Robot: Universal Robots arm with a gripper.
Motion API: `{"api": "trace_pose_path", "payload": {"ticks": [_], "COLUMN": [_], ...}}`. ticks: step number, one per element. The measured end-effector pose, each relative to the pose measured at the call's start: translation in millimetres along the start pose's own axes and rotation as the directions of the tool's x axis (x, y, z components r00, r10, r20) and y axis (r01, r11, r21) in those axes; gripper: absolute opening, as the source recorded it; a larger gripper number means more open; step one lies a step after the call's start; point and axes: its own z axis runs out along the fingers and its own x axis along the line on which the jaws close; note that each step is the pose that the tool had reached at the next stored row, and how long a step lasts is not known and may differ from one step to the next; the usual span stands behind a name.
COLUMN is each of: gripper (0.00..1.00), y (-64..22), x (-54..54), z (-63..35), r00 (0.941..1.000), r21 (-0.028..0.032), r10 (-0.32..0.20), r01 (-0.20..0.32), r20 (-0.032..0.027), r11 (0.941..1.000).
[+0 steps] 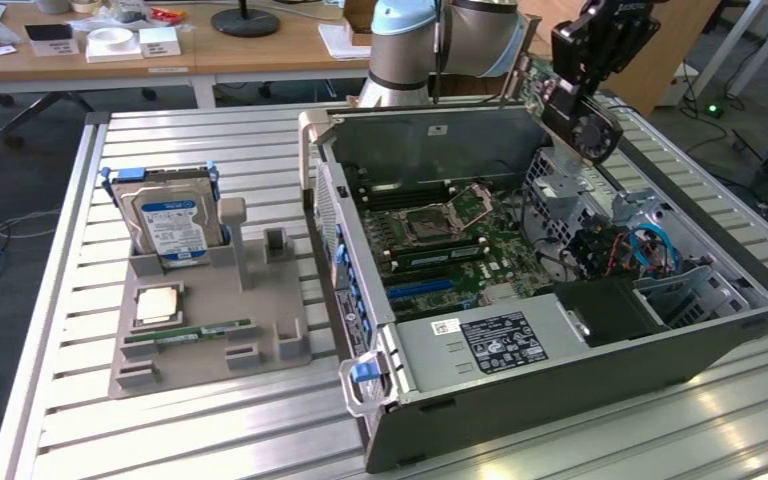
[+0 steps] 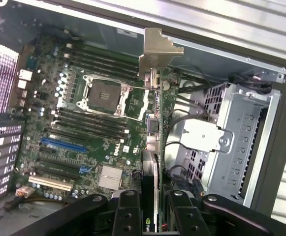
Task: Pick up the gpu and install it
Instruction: 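Insert the gpu into the slot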
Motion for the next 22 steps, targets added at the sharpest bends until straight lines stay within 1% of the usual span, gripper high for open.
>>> {"api": "trace_pose_path", "payload": {"ticks": [3,6,11,15,18,22], "gripper": [0.26,0.26,0.26,0.26,0.26,0.26], "y": [0.0,0.0,0.0,0.0,0.1,0.1], "x": [0.0,0.1,0.2,0.3,0.4,0.5], "z": [0.1,0.2,0.4,0.5,0.6,0.7], "r00": [0.9992,0.9967,0.9895,0.9803,0.9723,0.9591], "r21": [-0.001,-0.0021,-0.004,-0.0057,-0.0069,-0.0088], "r10": [-0.041,-0.081,-0.144,-0.197,-0.234,-0.283], "r01": [0.041,0.081,0.144,0.197,0.233,0.283], "r20": [-0.0019,-0.0037,-0.0065,-0.0087,-0.0102,-0.0121], "r11": [0.9992,0.9967,0.9895,0.9803,0.9723,0.9592]}}
